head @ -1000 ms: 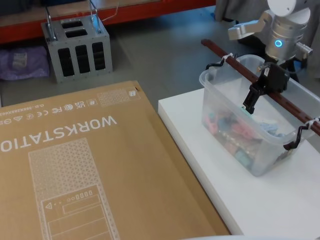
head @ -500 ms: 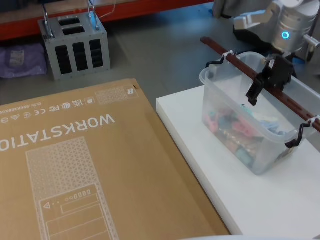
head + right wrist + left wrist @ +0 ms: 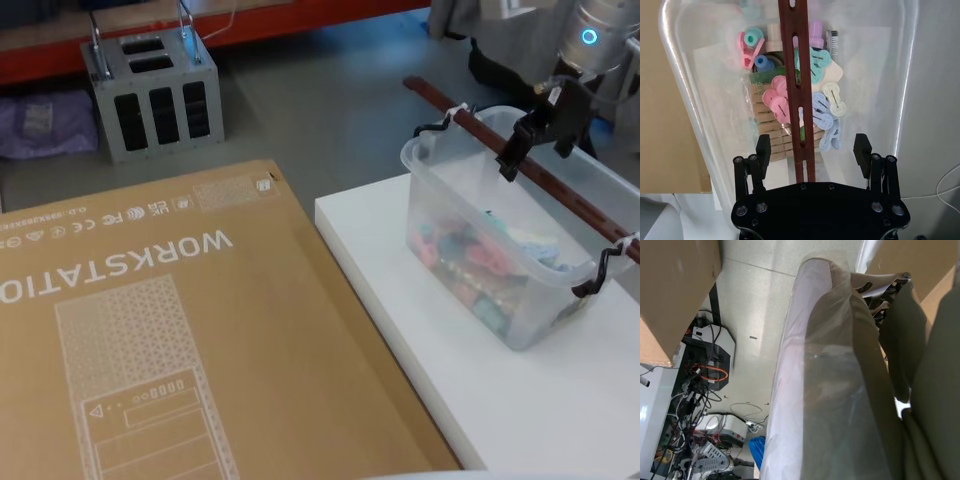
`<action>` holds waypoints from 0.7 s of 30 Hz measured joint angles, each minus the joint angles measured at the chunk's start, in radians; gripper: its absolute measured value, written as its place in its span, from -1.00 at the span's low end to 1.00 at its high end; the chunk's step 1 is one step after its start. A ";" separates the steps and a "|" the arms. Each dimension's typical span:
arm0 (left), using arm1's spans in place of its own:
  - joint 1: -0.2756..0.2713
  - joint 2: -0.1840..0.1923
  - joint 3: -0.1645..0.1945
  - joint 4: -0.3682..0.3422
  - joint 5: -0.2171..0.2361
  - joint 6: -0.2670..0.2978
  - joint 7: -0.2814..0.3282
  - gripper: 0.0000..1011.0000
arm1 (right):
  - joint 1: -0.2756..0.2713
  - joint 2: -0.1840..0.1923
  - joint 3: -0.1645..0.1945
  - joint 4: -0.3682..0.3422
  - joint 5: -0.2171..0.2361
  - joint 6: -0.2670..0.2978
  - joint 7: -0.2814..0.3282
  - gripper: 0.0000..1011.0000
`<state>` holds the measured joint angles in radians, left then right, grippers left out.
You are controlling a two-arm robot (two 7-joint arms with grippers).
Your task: Use one hand to grasp the basket and place it at the designated location.
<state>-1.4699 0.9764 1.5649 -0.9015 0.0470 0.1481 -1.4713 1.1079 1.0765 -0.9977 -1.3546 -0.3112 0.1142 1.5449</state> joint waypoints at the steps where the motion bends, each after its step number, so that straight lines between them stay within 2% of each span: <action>1: 0.000 0.000 0.000 0.000 0.000 0.000 0.000 -1.00 | 0.000 0.000 0.000 0.000 0.000 0.000 0.000 0.98; 12: 0.000 0.000 0.000 0.000 0.000 0.000 0.000 -1.00 | 0.006 0.024 0.043 -0.040 0.009 0.011 0.001 0.98; 21: 0.000 0.000 0.000 0.000 0.000 0.000 0.000 -1.00 | 0.005 0.017 0.056 -0.032 0.017 0.011 0.009 0.98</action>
<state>-1.4699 0.9764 1.5649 -0.9015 0.0470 0.1481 -1.4713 1.1126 1.0938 -0.9418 -1.3864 -0.2938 0.1252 1.5538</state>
